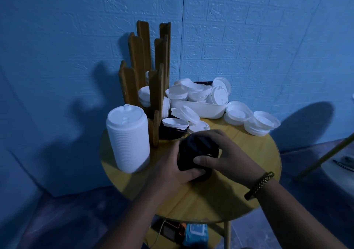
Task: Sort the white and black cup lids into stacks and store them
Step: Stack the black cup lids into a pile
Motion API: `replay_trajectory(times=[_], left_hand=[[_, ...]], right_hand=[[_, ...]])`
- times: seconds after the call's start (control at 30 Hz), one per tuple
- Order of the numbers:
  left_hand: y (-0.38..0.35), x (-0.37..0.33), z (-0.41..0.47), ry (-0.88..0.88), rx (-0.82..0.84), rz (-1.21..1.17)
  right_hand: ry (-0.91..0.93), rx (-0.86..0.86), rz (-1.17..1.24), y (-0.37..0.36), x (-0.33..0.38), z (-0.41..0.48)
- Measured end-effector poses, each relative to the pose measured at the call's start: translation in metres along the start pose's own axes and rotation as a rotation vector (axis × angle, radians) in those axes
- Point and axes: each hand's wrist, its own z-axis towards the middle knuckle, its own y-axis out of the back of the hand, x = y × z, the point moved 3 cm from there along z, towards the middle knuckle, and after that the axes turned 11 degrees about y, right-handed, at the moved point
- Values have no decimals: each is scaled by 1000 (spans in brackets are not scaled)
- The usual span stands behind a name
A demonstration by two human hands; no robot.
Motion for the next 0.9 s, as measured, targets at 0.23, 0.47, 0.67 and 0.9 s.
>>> replay_trajectory(times=[0.23, 0.47, 0.67, 0.9], left_hand=[[0, 0, 1, 2, -13, -5], [0, 2, 3, 38, 9, 6], [0, 1, 3, 18, 39, -16], [0, 2, 4, 17, 34, -16]], right_hand=[[7, 282, -4, 13, -2, 12], [2, 315, -57, 9, -2, 21], [38, 177, 94, 1, -9, 13], [85, 101, -317, -14, -8, 8]])
